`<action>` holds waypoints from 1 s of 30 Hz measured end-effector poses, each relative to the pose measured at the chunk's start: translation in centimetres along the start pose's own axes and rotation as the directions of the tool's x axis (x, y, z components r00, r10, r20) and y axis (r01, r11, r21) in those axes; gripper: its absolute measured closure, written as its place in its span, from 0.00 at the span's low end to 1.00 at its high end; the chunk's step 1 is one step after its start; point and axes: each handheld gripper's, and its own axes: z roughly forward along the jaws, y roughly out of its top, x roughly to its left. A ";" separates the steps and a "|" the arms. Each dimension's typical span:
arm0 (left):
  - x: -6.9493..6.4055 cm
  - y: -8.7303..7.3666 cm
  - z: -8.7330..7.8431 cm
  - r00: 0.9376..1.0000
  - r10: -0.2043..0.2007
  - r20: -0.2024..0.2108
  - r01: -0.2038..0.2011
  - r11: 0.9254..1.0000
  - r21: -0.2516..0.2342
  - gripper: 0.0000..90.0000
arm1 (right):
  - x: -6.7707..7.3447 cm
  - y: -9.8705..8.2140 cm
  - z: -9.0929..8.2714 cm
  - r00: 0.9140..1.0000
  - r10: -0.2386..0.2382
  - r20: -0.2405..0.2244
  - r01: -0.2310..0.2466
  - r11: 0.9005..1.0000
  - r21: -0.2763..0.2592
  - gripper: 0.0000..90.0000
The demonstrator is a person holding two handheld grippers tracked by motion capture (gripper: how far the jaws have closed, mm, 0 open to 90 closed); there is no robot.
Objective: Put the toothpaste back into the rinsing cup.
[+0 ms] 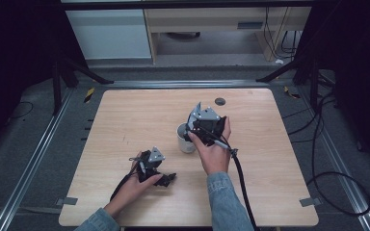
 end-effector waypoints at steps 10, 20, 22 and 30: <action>0.0 0.0 0.0 1.000 -0.001 -0.001 0.001 1.000 0.000 0.00 | -0.8 -0.2 -1.0 1.000 -0.022 -0.002 0.022 1.000 0.013 0.08; 0.0 0.0 0.0 1.000 -0.003 -0.001 0.003 1.000 0.000 0.00 | -2.2 -1.2 -2.2 1.000 -0.009 -0.022 0.009 1.000 0.017 0.08; 0.0 0.0 0.0 1.000 -0.002 -0.001 0.002 1.000 0.000 0.00 | -2.5 -1.5 -2.5 1.000 0.001 -0.020 -0.001 1.000 0.014 0.08; 0.0 0.1 0.1 1.000 -0.003 -0.001 0.003 1.000 -0.001 0.00 | -3.9 -2.2 -3.1 1.000 0.010 -0.018 -0.010 1.000 0.027 0.07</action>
